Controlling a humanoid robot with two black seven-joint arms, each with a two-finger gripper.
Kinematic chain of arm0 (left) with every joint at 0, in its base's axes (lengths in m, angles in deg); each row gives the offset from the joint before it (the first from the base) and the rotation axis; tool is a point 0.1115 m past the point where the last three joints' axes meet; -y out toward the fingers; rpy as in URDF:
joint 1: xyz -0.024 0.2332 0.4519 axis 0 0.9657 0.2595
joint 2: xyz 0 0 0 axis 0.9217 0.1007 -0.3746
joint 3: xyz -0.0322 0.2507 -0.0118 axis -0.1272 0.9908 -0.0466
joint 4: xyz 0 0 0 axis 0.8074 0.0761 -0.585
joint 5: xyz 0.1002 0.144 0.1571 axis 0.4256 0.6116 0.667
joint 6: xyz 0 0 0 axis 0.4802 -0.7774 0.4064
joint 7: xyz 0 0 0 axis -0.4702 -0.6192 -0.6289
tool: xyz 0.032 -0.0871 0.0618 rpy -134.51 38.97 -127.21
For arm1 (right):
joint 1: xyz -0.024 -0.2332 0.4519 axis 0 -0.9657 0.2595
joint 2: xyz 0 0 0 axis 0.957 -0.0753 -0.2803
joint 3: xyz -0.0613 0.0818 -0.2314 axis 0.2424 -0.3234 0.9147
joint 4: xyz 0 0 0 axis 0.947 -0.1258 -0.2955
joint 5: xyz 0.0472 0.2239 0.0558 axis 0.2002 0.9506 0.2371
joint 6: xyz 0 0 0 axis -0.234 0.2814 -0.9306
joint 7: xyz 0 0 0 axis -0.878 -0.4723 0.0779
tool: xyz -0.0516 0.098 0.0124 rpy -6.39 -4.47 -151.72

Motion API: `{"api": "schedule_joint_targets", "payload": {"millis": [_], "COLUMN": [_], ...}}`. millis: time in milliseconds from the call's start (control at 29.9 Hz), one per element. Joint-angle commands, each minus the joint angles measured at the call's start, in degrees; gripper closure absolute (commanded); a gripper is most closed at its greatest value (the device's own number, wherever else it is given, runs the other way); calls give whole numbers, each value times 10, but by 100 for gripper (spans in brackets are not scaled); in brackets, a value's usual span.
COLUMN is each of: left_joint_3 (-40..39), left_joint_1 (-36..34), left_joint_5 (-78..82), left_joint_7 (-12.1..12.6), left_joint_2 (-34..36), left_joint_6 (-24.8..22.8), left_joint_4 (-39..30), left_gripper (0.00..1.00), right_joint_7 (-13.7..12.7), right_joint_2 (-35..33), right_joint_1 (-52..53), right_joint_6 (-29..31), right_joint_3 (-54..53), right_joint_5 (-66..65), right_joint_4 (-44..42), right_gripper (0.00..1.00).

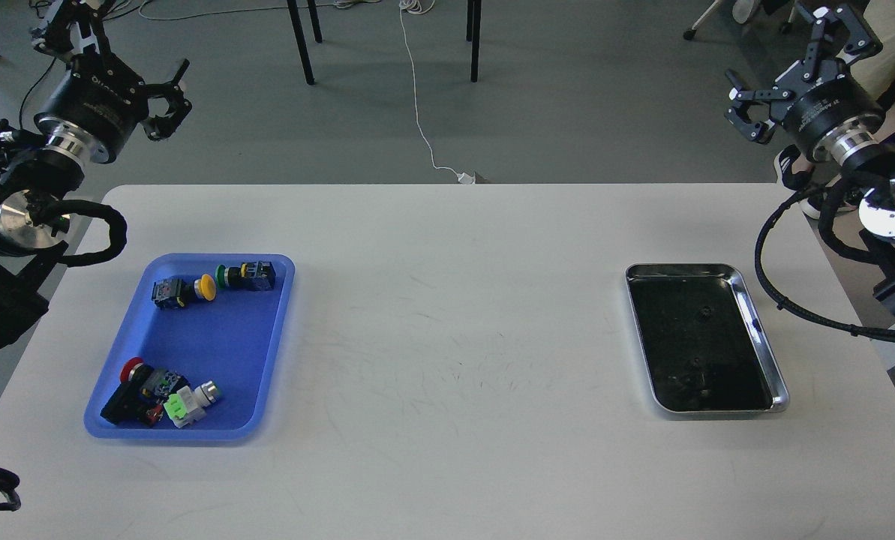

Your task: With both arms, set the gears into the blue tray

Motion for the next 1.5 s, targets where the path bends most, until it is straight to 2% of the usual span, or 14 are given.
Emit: {"api": "schedule_joint_targets", "payload": {"millis": [0, 134, 468, 568, 602, 669, 736, 802, 970, 1204, 1471], "left_joint_3": [0, -2, -15, -15, -15, -15, -15, -15, -15, -12, -9], "left_joint_1": [0, -1, -3, -2, -2, -1, 0, 0, 4, 10, 12], "left_joint_5": [-1, -1, -1, -1, -1, -1, -1, -1, -1, 1, 2], "left_joint_7": [-3, -4, -5, -5, -5, -5, -5, -5, -6, -7, -8], "left_joint_2": [8, 17, 22, 27, 27, 31, 34, 34, 34, 31, 27], "left_joint_6": [0, 0, 0, 0, 0, 0, 0, 0, 0, 0, 0], "left_joint_4": [0, -7, -9, -9, -9, -9, -9, -9, -9, -9, -10], "left_gripper": [2, 2, 2, 2, 2, 2, 2, 2, 2, 2, 1], "right_joint_7": [0, 0, 1, 2, 6, 30, 63, 76, 76, 70, 45], "right_joint_2": [-18, -37, -49, -58, -65, -71, -70, -66, -62, -56, -13], "right_joint_1": [85, 167, 287, 316, 325, 333, 333, 327, 280, 234, 167], "right_joint_6": [0, 0, 0, 0, 0, 0, 0, 0, 0, 0, 0], "right_joint_3": [134, 274, 475, 542, 562, 597, 625, 657, 699, 702, 701], "right_joint_5": [-16, -46, -384, -455, -485, -550, -616, -671, -744, -772, -785], "right_joint_4": [15, 75, 254, 320, 342, 364, 367, 364, 342, 292, 189], "right_gripper": [1, 1, 2, 6, 7, 10, 12, 12, 13, 24, 27]}}
